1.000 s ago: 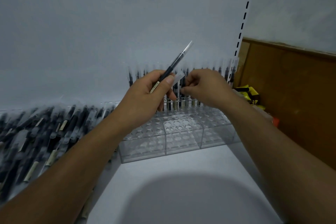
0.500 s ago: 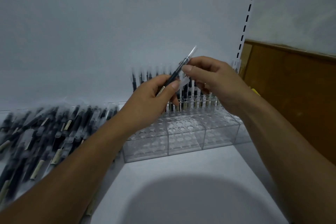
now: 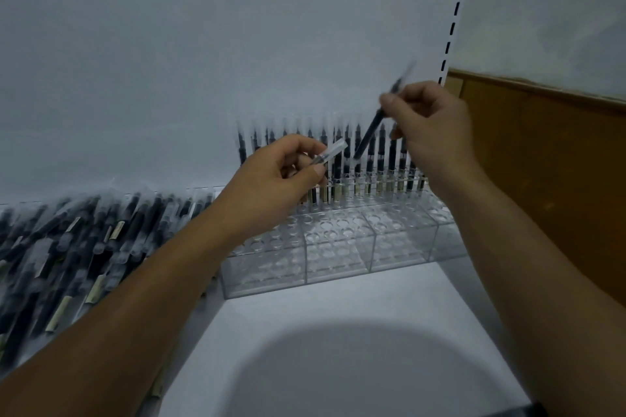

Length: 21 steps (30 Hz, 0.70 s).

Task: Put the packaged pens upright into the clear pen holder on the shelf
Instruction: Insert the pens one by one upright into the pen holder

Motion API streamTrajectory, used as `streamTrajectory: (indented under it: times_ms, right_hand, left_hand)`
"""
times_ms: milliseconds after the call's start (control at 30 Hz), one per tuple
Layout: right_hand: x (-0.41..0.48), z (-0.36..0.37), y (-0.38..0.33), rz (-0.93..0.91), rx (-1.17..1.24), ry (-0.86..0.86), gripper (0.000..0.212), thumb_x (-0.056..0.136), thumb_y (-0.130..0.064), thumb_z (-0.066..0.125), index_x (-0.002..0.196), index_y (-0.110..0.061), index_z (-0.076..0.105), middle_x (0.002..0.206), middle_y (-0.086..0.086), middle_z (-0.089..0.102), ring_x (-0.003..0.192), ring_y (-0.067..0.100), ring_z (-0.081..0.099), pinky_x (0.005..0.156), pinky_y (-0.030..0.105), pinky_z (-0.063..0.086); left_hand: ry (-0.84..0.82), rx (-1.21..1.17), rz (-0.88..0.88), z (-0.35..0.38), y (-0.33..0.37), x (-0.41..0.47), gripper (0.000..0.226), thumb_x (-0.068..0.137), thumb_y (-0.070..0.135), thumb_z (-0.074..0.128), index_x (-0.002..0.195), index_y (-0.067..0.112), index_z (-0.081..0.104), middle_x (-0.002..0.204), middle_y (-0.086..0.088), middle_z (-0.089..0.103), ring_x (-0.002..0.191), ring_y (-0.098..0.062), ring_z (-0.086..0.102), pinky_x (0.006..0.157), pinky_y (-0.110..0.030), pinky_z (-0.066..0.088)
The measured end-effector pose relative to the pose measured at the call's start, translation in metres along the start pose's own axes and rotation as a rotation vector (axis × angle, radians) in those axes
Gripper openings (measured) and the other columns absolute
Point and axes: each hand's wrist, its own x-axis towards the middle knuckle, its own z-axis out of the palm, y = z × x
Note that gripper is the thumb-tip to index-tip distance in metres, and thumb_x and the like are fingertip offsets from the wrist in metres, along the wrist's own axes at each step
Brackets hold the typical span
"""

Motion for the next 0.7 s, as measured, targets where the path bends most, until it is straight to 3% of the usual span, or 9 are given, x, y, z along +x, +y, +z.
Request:
streamTrajectory:
  times_ms: [100,300,433,533,700]
  right_hand:
    - [-0.001,0.007,0.009,-0.06,-0.165,-0.048,0.015,0.091,-0.029,0.068,0.092,-0.016,0.063,0.085,0.001,0.066,0.068,0.01,0.063,0.062,0.024,0.057]
    - [0.0,0.008,0.01,-0.097,-0.213,-0.053,0.016,0.09,-0.032,0.068,0.09,-0.018,0.062,0.078,-0.004,0.062,0.07,0.016,0.063,0.07,0.039,0.057]
    - [-0.005,0.015,0.015,-0.058,-0.34,-0.191,0.016,0.088,-0.035,0.07,0.087,-0.021,0.062,0.078,-0.006,0.063,0.067,0.012,0.061,0.064,0.034,0.054]
    - [-0.009,0.019,0.017,-0.032,-0.49,-0.304,0.018,0.086,-0.038,0.071,0.089,-0.021,0.064,0.083,-0.002,0.068,0.075,0.017,0.064,0.072,0.039,0.056]
    - [-0.006,0.008,0.01,-0.017,-0.591,-0.314,0.02,0.086,-0.043,0.069,0.093,-0.024,0.067,0.085,-0.007,0.065,0.08,0.012,0.062,0.072,0.031,0.052]
  left_hand:
    - [-0.007,0.002,0.007,-0.001,0.001,0.0,0.023,0.093,0.012,0.06,0.103,0.032,0.061,0.083,0.009,0.068,0.094,-0.025,0.067,0.084,-0.047,0.056]
    - [-0.003,0.013,0.018,0.0,0.002,-0.001,0.022,0.09,0.013,0.065,0.102,0.031,0.062,0.092,-0.002,0.069,0.087,-0.025,0.068,0.083,-0.041,0.056]
    - [0.007,0.02,0.006,-0.001,0.002,0.0,0.017,0.088,0.014,0.067,0.101,0.025,0.064,0.089,-0.003,0.07,0.084,-0.023,0.069,0.084,-0.041,0.056]
    - [0.029,0.037,0.004,-0.001,0.001,0.001,0.014,0.087,0.019,0.069,0.098,0.027,0.067,0.086,0.0,0.07,0.084,-0.025,0.068,0.086,-0.046,0.055]
    - [0.07,0.024,0.003,-0.001,0.002,0.0,0.006,0.088,0.027,0.067,0.093,0.03,0.069,0.085,-0.003,0.071,0.085,-0.027,0.067,0.084,-0.048,0.056]
